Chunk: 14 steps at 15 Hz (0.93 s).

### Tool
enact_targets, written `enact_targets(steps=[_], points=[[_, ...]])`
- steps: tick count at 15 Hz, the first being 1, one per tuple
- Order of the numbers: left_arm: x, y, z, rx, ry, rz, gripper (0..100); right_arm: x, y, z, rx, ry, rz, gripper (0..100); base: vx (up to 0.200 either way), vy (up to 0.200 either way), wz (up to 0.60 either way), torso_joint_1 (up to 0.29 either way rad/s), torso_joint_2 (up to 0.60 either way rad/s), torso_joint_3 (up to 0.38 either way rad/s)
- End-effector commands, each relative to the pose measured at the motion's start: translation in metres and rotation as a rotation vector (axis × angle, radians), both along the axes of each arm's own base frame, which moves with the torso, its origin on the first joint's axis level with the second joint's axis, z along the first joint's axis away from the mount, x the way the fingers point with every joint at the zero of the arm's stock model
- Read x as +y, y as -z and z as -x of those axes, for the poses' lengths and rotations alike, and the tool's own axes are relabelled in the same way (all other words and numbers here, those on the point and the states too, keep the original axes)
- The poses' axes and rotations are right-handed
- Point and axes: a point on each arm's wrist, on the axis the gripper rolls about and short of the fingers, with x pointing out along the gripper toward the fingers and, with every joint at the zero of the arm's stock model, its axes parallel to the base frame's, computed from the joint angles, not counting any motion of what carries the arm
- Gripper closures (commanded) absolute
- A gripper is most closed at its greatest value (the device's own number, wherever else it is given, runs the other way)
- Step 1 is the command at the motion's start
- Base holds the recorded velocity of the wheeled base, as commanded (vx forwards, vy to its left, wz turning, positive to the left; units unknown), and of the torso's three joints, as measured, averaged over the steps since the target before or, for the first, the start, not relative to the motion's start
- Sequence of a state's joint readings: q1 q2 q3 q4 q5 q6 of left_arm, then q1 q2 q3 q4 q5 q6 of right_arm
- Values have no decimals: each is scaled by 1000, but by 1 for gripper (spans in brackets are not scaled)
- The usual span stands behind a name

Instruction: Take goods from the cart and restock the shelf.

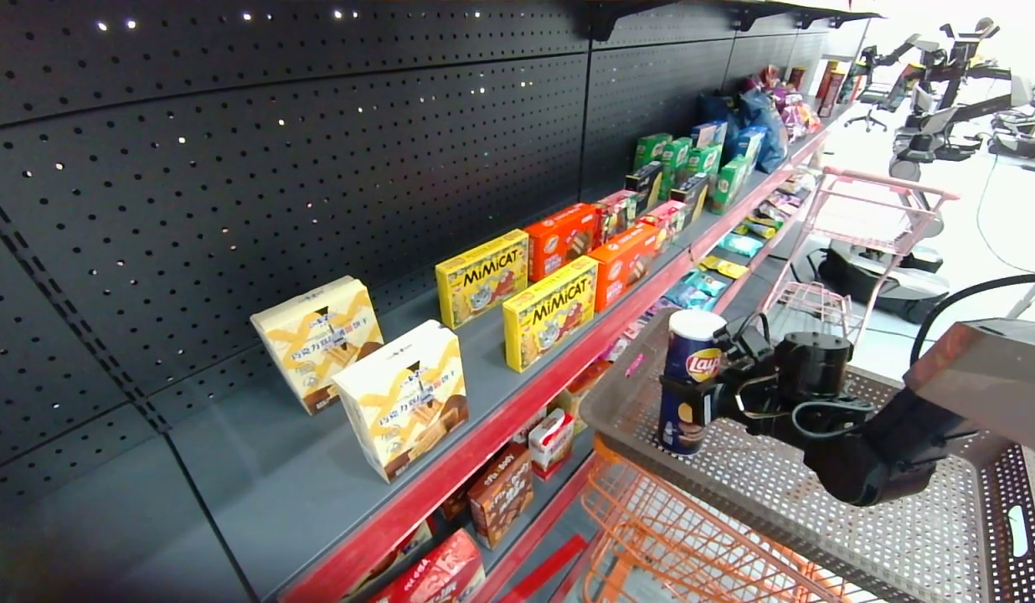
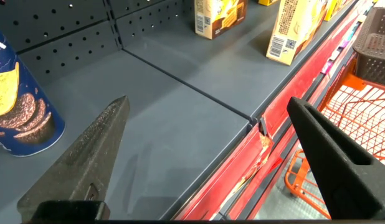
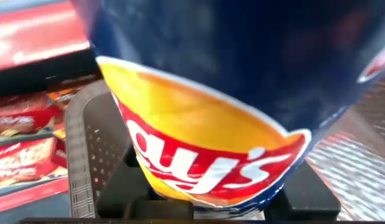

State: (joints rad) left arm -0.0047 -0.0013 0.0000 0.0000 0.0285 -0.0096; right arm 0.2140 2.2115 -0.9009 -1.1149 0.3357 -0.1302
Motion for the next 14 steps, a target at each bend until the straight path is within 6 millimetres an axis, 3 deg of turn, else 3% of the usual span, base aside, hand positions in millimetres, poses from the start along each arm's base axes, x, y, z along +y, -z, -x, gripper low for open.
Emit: enact_targets(steps=[1, 4, 5, 6, 7, 8, 9, 11, 14], points=[[0, 0, 0, 1, -1, 1, 0, -6, -58, 21, -55, 94, -4, 100, 0, 0, 0, 0, 0, 0], [0, 0, 0, 1, -1, 1, 0, -10, -94, 56, -15, 228, 17, 100, 0, 0, 0, 0, 0, 0], [0, 0, 0, 1, -1, 1, 0, -16, -116, 78, -36, 273, 6, 100, 0, 0, 0, 0, 0, 0], [0, 0, 0, 1, -1, 1, 0, -21, -123, 87, -46, 290, 3, 100, 0, 0, 0, 0, 0, 0], [0, 0, 0, 1, -1, 1, 0, -34, -137, 118, -68, 337, -1, 100, 0, 0, 0, 0, 0, 0], [0, 0, 0, 1, 1, 1, 0, -47, -143, 140, -82, 387, 0, 100, 0, 0, 0, 0, 0, 0], [0, 0, 0, 1, -1, 1, 0, -48, -144, 144, -86, 392, -1, 100, 0, 0, 0, 0, 0, 0], [0, 0, 0, 1, -1, 1, 0, -75, -149, 212, -133, 483, -4, 100, 0, 0, 0, 0, 0, 0], [0, 0, 0, 1, -1, 1, 0, -91, -139, 266, -135, 630, 9, 100, 0, 0, 0, 0, 0, 0]])
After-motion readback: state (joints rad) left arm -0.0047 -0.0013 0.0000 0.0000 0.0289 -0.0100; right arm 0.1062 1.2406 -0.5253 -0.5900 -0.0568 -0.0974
